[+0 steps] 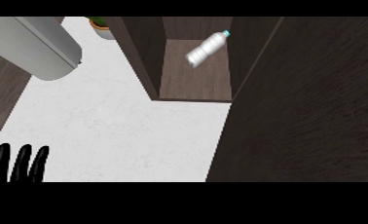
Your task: Pick up the bottled water, place it into the cabinet and close the cabinet
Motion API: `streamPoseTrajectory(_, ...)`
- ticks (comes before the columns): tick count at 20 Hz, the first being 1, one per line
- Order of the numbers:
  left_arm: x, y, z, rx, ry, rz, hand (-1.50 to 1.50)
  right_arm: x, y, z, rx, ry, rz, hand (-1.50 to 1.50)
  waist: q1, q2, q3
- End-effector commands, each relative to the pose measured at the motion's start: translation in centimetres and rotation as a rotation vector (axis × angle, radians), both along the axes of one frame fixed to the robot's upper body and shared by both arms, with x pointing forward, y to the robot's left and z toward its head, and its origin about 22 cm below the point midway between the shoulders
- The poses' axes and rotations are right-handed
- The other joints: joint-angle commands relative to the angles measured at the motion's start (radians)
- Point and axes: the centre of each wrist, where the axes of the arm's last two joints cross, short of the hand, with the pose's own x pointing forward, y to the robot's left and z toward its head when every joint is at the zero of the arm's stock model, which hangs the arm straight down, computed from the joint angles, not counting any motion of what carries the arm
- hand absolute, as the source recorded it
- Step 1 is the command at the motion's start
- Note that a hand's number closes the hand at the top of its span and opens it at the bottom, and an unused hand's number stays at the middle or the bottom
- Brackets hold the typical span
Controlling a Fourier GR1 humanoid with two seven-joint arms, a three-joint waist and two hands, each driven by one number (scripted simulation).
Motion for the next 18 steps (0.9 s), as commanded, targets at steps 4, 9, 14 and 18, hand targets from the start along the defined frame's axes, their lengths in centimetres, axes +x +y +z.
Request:
streamPoseTrajectory(4, -1.8, 3.2, 1.3, -0.016, -0.012, -0.012, -1.5, -0.2, 4.5, 2.1, 0.128, -0.011, 0.117, 1.5, 0.02, -0.008, -0.007)
streamPoseTrajectory(9, -2.1, 3.9, 0.4, -0.005, -0.011, -0.034, -1.5, 1.2, 5.8, 1.6, 0.191, 0.029, 0.132, 1.5, 0.035, -0.002, -0.006)
streamPoseTrajectory(14, -3.4, 5.5, 0.5, 0.005, 0.007, -0.031, -1.5, 3.6, 6.3, 2.4, 0.204, 0.034, 0.086, 1.5, 0.057, -0.003, -0.007)
streamPoseTrajectory(18, -3.5, 6.8, 1.5, -0.002, -0.001, -0.06, -1.5, 6.0, 7.5, 3.4, 0.171, 0.038, 0.095, 1.5, 0.061, -0.001, -0.007)
